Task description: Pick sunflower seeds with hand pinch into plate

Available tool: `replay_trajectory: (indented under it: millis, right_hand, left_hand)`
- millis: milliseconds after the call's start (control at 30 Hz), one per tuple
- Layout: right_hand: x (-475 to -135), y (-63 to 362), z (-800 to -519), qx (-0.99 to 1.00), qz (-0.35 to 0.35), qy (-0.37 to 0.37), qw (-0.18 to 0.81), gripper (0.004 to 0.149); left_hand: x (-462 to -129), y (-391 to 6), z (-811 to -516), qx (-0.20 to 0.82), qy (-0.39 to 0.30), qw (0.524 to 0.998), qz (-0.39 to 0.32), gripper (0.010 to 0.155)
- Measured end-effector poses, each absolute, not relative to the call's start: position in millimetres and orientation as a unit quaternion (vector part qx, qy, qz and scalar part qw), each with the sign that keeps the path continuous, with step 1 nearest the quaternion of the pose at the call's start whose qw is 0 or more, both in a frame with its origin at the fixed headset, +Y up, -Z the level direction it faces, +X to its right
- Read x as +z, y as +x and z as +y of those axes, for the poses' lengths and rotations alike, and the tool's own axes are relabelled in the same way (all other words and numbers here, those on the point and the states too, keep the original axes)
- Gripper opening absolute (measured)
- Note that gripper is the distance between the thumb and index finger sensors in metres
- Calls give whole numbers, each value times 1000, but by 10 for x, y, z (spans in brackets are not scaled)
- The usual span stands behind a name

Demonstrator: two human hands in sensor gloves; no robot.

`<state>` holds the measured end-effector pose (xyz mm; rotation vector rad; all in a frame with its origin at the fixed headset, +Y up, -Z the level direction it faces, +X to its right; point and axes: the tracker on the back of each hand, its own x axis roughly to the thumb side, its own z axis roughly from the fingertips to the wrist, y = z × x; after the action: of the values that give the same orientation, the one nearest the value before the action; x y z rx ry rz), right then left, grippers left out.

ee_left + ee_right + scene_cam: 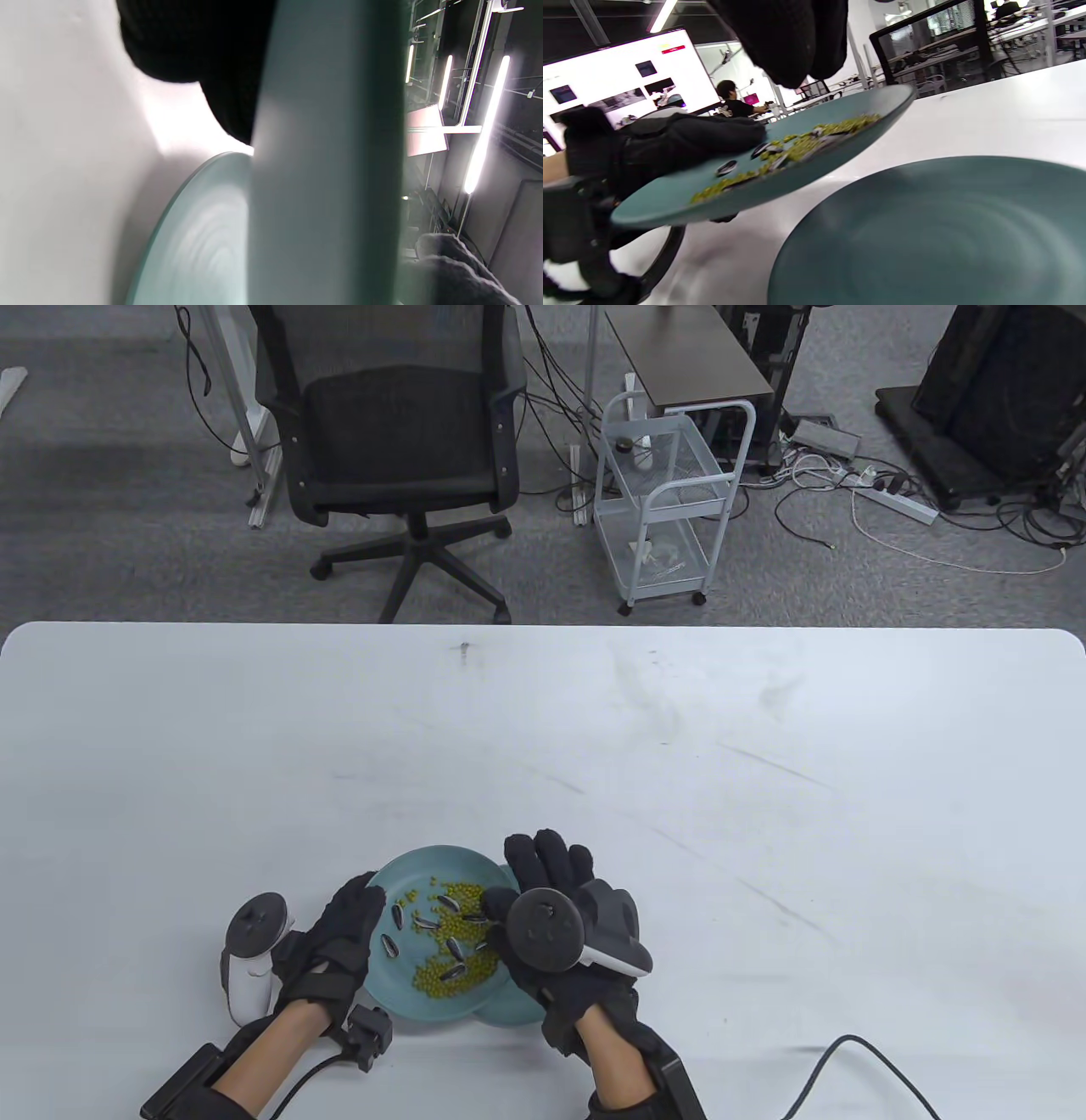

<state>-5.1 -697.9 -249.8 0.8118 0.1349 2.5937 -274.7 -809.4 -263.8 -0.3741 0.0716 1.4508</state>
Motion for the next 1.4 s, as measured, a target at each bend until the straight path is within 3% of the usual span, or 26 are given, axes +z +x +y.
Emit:
replay_trajectory:
  millis: [200,733,1400]
  right_hand:
    - [-2464,-126,-7110,941,62,301,145,45]
    - [-2519,-119,-7159,946,40,290,137,38]
    - [-2444,-255,-7204,939,39,330,85,36]
  left_hand:
    - [-2629,-2733,-8104,665,-169,727,30,46]
    - [-2625,-2674,-8078,645,-166,746,28,46]
    - [-2626,-2644,-8127,648,-172,742,19,47]
